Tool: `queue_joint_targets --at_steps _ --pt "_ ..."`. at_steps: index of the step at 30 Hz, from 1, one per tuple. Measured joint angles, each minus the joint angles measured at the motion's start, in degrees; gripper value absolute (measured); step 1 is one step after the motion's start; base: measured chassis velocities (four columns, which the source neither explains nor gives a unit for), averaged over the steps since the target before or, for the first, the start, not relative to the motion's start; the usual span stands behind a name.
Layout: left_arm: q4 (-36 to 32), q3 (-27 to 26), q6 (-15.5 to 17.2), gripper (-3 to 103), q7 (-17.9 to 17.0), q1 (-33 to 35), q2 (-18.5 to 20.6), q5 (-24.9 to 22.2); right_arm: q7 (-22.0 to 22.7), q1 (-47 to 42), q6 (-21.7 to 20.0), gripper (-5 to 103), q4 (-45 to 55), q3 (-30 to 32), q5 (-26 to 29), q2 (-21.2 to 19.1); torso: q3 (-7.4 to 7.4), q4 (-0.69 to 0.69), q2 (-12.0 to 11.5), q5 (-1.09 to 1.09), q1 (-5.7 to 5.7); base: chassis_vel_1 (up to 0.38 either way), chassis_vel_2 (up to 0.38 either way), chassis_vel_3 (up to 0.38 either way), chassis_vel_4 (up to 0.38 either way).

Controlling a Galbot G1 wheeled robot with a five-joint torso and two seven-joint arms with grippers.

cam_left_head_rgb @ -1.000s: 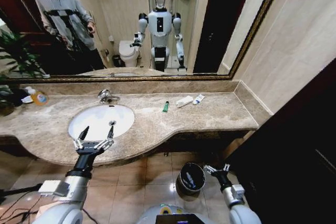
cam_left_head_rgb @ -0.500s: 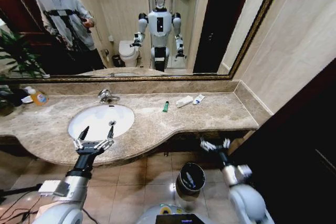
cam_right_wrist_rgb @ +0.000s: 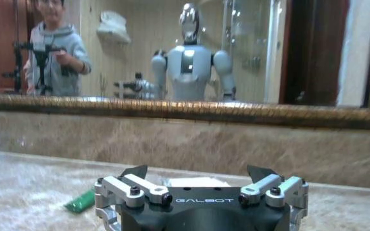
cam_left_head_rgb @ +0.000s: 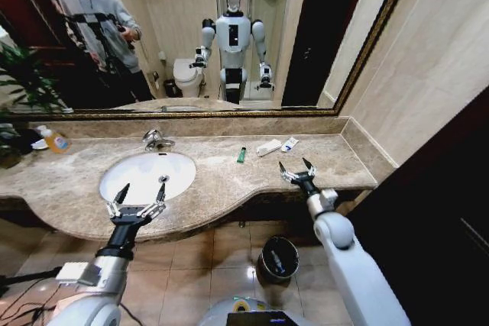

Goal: Pick up the trash from the sink and place it in the trash bin.

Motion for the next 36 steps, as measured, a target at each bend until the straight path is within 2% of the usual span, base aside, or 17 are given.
queue_joint_targets --at_steps 6,10,18,26,36 --pt "0.0 0.01 0.0 100 0.01 0.0 0.0 0.0 -0.25 8.05 1.85 100 -10.74 -5.18 -0.29 0.41 0.0 0.0 0.0 0.01 0.0 0.0 0.0 0.0 0.0" --pt "0.0 0.0 0.0 100 0.0 0.0 0.0 0.0 -0.16 12.74 3.23 100 -16.34 -6.57 -0.47 0.99 0.0 0.01 0.0 0.0 0.0 0.0 0.0 0.0 0.0" --pt "0.0 0.0 0.0 100 0.0 0.0 0.0 0.0 -0.15 19.09 3.4 100 -23.82 -8.14 -1.87 1.09 -0.01 0.0 0.0 0.0 0.0 0.0 0.0 0.0 0.0" --pt "0.0 0.0 0.0 100 0.0 0.0 0.0 0.0 0.66 22.83 2.59 100 -28.98 -8.3 -3.15 2.85 -0.01 0.0 0.0 0.0 -0.01 0.0 0.0 0.0 0.0" --pt "0.0 0.0 0.0 100 0.0 0.0 0.0 0.0 1.01 24.55 0.38 100 -32.26 -8.17 -3.03 2.38 -0.01 0.0 0.0 0.0 -0.01 0.0 0.0 0.0 0.0"
